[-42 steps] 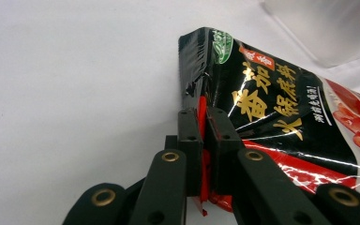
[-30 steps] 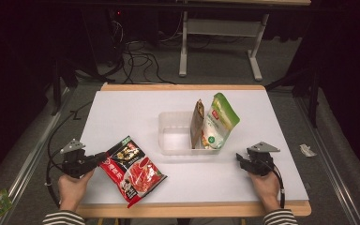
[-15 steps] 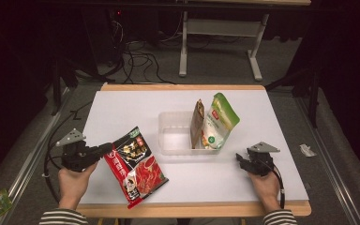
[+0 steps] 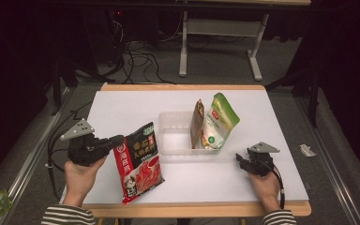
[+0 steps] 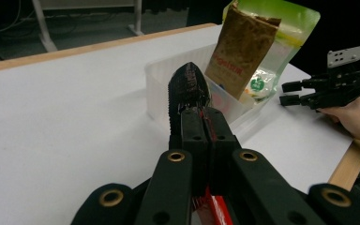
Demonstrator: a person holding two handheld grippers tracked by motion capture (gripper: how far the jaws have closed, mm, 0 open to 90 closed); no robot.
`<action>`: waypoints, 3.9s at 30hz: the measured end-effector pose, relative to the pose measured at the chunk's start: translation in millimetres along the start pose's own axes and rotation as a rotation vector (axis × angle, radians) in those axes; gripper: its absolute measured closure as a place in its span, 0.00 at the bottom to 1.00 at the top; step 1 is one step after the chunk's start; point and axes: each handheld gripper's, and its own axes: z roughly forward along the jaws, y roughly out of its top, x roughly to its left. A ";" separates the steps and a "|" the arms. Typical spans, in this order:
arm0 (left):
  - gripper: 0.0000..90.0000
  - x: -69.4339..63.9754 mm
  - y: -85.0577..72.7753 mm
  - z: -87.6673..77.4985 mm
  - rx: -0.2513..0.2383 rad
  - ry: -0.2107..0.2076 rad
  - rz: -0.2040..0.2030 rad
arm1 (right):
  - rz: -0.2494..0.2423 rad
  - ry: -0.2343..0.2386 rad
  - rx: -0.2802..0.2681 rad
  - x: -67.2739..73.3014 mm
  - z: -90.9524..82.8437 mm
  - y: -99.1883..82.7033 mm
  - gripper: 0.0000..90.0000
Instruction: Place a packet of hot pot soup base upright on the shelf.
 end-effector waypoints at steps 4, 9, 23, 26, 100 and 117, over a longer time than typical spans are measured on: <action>1.00 -4.8 7.5 -2.3 -0.021 -0.019 0.006 | -0.002 -0.001 -0.001 0.1 0.0 0.0 0.51; 1.00 -15.2 14.8 -2.4 -0.008 -0.007 0.056 | -0.004 -0.002 -0.001 0.1 -0.1 -0.1 0.51; 1.00 -21.7 29.1 -4.7 -0.003 -0.004 0.084 | -0.010 -0.002 -0.003 1.0 -0.3 -0.2 0.51; 1.00 -23.3 33.2 -6.6 -0.010 -0.005 0.090 | -0.010 -0.002 -0.003 1.1 -0.3 -0.3 0.51; 1.00 -50.0 154.0 93.4 -0.088 -0.081 0.115 | -0.043 -0.006 -0.009 1.8 -0.6 -0.4 0.51; 1.00 -48.6 148.0 126.0 -0.082 -0.025 0.151 | -0.038 -0.011 -0.007 2.9 -1.0 -0.7 0.51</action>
